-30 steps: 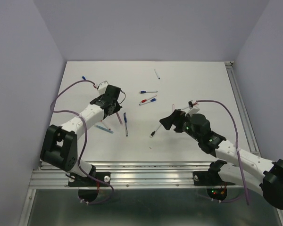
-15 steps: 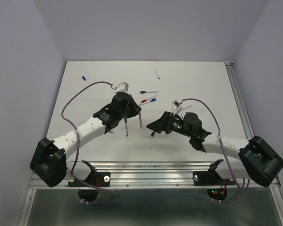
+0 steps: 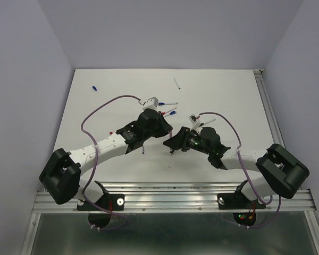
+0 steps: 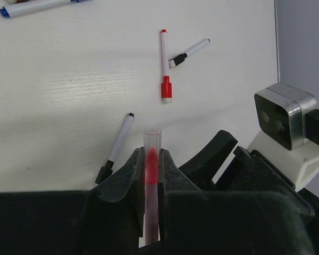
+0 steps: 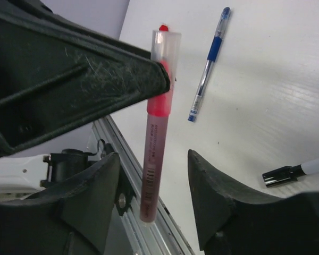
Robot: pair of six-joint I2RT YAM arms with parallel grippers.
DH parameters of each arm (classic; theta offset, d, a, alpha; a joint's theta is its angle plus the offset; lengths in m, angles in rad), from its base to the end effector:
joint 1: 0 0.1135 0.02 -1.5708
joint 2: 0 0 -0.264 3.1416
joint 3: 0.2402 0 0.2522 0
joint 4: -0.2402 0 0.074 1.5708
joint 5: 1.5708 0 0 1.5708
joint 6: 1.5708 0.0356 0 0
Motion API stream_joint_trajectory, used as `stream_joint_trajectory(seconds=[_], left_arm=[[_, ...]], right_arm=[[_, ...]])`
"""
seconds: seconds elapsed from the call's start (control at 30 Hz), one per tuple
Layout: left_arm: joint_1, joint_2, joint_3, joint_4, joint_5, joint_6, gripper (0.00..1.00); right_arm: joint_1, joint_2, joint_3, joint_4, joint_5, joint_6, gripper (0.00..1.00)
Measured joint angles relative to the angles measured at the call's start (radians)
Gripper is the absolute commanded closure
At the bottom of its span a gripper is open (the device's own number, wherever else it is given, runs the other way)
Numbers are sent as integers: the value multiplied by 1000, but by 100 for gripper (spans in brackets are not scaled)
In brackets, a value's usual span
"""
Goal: Open the pen caps
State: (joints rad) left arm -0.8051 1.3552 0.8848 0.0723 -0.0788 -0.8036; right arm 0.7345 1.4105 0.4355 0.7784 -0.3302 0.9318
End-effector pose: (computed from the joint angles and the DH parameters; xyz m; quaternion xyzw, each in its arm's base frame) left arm 0.2169 -0.2215 0.2714 -0.0212 0.8323 -0.3755 0.4071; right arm 0.1931 0.1899 0.1840 -0.0286 0.7691 0.5485 0.3268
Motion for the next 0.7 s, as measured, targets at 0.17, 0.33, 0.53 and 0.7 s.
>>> stream_joint_trajectory(seconds=[0.17, 0.33, 0.53, 0.7], left_arm=[[-6, 11, 0, 3, -6, -17, 100], [-8, 11, 8, 4, -37, -24, 100], [-22, 18, 30, -18, -86, -23, 100], [-45, 99, 132, -120, -197, 26, 100]], right_arm=[[0, 16, 16, 22, 8, 5, 86], [-7, 24, 16, 17, 14, 18, 99], [-9, 42, 12, 78, -16, 92, 99], [31, 83, 5, 131, 67, 175, 99]])
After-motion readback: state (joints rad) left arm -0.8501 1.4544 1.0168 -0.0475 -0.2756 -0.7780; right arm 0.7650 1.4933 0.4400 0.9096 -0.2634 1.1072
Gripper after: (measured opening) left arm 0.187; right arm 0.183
